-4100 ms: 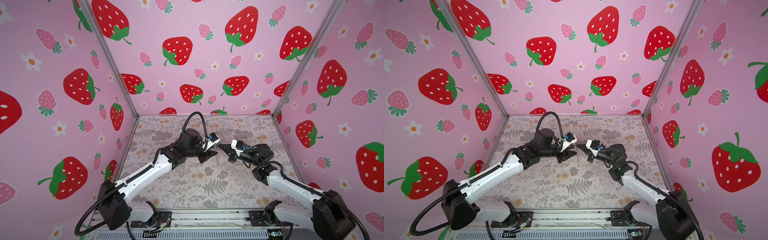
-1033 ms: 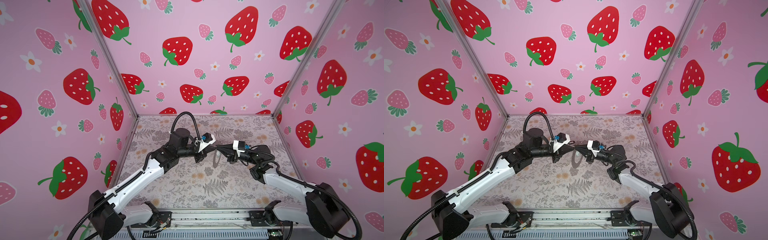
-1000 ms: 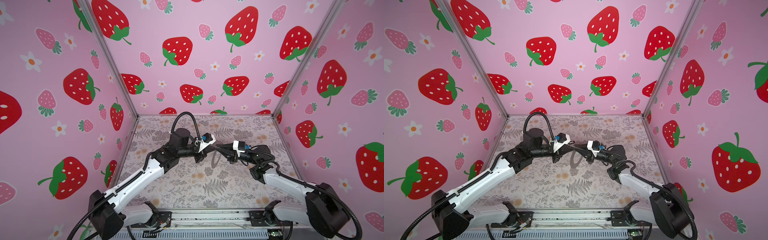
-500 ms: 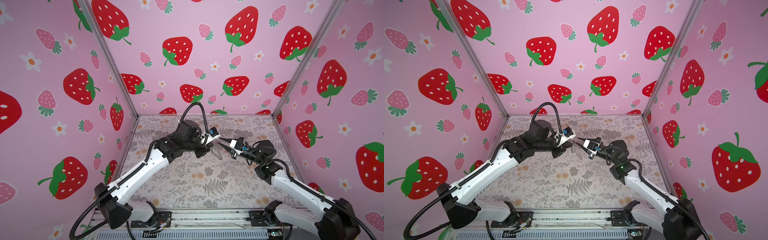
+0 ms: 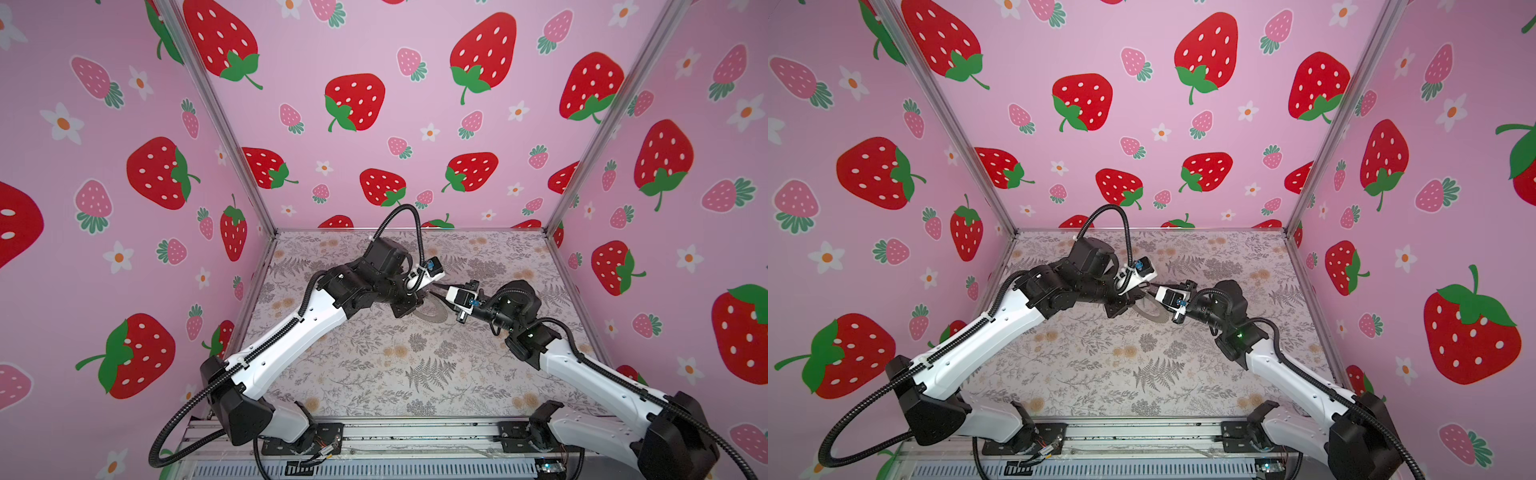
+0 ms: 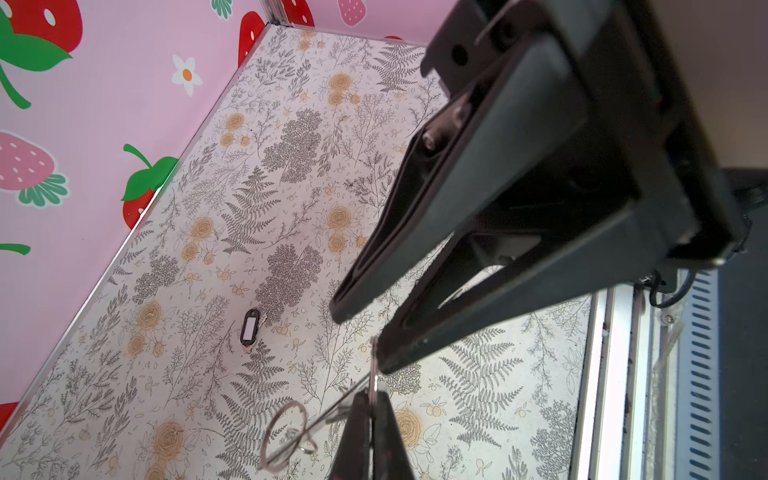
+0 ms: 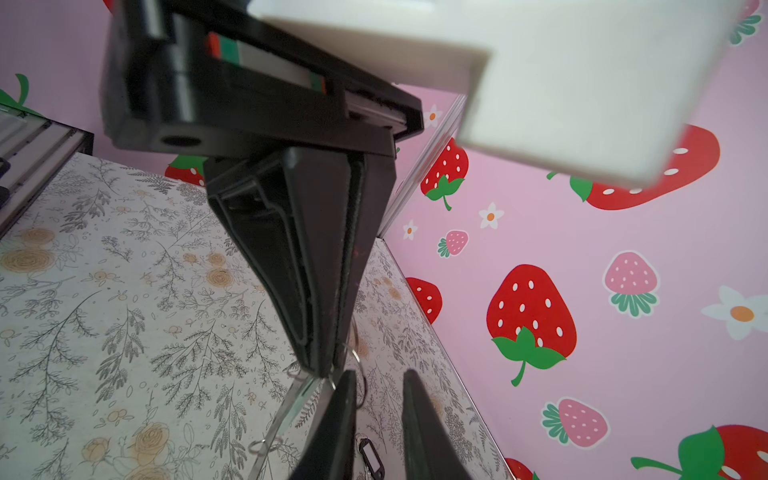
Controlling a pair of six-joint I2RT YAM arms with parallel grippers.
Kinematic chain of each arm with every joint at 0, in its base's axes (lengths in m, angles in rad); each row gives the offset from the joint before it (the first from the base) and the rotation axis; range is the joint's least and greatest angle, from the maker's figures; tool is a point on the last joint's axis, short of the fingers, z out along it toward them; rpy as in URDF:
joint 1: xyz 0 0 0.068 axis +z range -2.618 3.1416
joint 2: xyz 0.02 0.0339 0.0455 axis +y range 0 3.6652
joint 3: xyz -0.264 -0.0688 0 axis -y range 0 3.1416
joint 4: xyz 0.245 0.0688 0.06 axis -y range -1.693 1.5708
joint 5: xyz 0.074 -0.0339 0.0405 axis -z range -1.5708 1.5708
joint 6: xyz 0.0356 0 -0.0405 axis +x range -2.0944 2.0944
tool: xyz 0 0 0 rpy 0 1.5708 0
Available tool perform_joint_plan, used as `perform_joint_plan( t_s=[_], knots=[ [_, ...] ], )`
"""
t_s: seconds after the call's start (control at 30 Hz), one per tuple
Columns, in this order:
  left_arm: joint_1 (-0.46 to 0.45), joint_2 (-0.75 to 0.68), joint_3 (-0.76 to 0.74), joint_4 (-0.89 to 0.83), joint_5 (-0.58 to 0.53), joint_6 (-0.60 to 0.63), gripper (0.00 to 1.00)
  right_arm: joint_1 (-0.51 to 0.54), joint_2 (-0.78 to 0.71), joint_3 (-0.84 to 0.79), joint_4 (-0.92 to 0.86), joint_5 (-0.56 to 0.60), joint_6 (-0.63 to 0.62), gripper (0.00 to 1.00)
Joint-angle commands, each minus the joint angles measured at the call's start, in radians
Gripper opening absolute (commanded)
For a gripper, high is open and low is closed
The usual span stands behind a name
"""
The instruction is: Put the keys on the keyring
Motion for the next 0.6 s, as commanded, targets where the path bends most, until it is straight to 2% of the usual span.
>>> perform_joint_plan(
  t_s=[0.0, 0.2, 0.57],
  knots=[
    [-0.013, -0.003, 0.053, -0.012, 0.017, 0.013, 0.00, 0.007, 0.009, 0.032, -0.006, 0.010, -0.015, 0.21],
    [-0.017, -0.003, 0.049, 0.001, 0.031, 0.013, 0.00, 0.013, 0.019, 0.039, -0.020, 0.018, -0.015, 0.19],
    [-0.026, -0.018, 0.026, 0.030, 0.053, 0.041, 0.00, 0.013, 0.019, 0.041, -0.046, 0.043, -0.018, 0.02]
  ],
)
